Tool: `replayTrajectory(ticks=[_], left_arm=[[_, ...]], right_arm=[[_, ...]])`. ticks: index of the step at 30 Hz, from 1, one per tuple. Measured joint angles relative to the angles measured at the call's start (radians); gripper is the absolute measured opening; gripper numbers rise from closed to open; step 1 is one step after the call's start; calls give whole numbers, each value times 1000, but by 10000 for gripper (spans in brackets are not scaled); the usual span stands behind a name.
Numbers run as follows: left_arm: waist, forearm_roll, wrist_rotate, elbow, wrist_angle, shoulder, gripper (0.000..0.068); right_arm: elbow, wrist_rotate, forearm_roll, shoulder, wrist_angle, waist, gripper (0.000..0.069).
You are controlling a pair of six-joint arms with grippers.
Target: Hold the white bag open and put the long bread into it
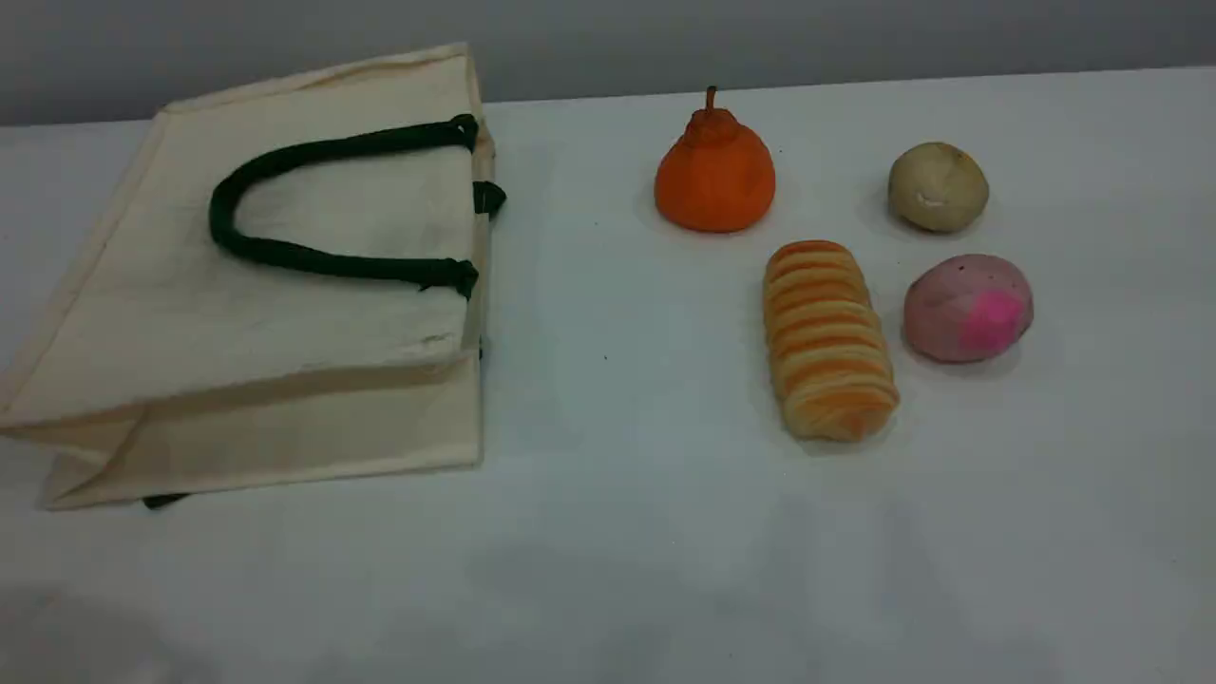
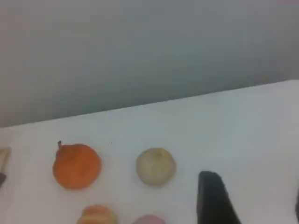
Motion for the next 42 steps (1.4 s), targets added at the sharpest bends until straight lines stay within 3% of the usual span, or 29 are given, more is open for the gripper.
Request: replayTrajectory(ticks=[5,16,26,29,35,42], left_arm=[[0,-76,53,-1,-165,26,417],[1,-71,44,-115,-413,331,417],[4,-60,39,-313,-534,695,417],[15,-60,33,-350,-577,775,417],[87,-57,-22,-404,-613,874,417],[93,-40,-8,-493,-618,996,417]], right_arm=[[-7,-90,71,30,8,0,337],[-181,-484,416,344,40,53,337],[-252,-750,670,573,-9,133,337],[-257,-774,689,595,-11,133,337],[-258,-774,689,623,-34,132,337],[-309,-792,688,683,-32,132,337]])
